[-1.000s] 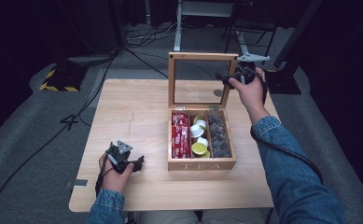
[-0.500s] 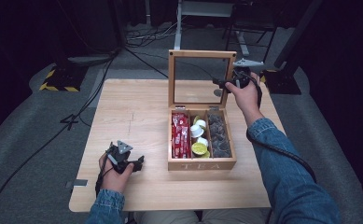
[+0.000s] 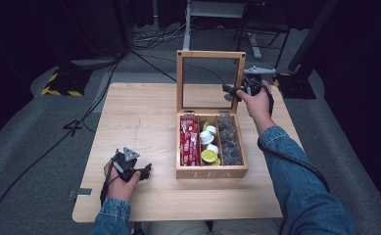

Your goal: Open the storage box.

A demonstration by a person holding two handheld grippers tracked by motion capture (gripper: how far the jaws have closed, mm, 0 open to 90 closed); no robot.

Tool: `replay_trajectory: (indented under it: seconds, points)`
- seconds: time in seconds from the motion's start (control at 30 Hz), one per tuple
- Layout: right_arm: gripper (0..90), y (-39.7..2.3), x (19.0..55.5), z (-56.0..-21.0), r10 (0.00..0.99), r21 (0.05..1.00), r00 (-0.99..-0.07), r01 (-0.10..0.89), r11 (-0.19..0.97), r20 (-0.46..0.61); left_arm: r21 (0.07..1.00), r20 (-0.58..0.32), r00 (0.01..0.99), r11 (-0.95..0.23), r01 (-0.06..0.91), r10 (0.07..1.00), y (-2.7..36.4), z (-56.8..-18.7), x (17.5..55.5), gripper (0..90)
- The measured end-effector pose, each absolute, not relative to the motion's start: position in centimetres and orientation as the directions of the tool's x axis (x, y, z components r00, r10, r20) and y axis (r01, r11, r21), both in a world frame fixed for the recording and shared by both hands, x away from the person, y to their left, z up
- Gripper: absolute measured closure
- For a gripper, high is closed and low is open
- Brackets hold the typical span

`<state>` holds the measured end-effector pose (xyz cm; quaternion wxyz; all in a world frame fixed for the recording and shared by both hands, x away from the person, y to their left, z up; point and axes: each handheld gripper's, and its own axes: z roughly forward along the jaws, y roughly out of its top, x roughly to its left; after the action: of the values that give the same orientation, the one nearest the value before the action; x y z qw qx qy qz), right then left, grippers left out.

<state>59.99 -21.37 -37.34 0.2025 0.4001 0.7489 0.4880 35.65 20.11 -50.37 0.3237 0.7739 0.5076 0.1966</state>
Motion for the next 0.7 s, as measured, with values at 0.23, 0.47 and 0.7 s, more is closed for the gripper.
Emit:
replay_trajectory:
  seconds: [0.23,0.47,0.7]
  points:
    - [24.5,-21.4,60.1,-37.6,0.799,0.890,-0.593,0.412,0.194,0.099,0.700,-0.026,0.411,-0.277,0.658,0.911,20.1,-50.4,35.6,21.7]
    - [21.6,-21.5,59.8,-37.3,0.811,0.889,-0.579,0.413,0.198,0.089,0.700,-0.028,0.414,-0.277,0.658,0.910,20.1,-50.4,35.6,21.5]
    - [18.6,-22.3,58.5,-35.8,0.814,0.904,-0.576,0.383,0.187,0.075,0.695,-0.025,0.429,-0.293,0.657,0.903,20.0,-50.4,36.1,17.8]
